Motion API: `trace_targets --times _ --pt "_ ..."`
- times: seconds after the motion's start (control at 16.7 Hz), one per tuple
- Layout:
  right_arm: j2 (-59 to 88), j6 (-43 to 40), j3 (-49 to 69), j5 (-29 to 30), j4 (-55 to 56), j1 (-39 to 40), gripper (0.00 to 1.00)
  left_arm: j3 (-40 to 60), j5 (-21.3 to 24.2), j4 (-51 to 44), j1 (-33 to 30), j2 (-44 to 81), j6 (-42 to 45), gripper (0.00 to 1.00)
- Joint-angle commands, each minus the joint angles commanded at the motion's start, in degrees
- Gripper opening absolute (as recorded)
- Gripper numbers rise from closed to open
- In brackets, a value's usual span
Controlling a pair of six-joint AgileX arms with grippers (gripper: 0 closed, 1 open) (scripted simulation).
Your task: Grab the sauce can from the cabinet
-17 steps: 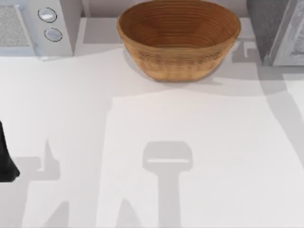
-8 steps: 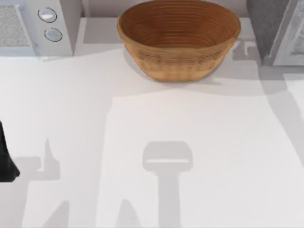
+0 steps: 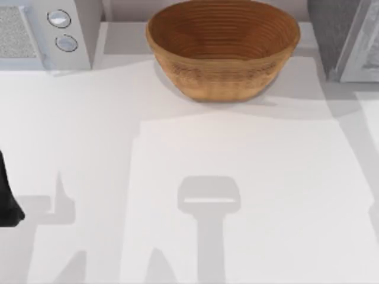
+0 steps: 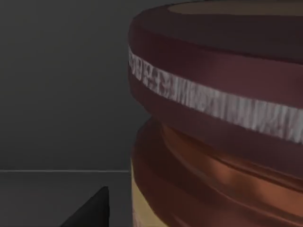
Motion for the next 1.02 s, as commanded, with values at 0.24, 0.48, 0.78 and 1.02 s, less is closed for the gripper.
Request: trace_targets --times 0.24,0.48,0.78,1.02 --pt "0.1 0.0 0.08 -0.02 0.02 -0.02 1.0 0.0 0.0 0.0 0.0 0.0 0.0 1.0" --pt "0.1 0.0 0.08 -0.02 0.02 -0.02 0.7 0.0 0.0 0.0 0.0 0.0 0.0 1.0" --pt "0.1 0.0 0.08 -0.02 0.02 -0.02 0.32 0.0 0.0 0.0 0.0 0.0 0.0 1.0" --pt "0.1 0.0 0.08 -0.02 0.02 -0.02 0.02 0.0 0.0 0.0 0.0 0.0 0.0 1.0"
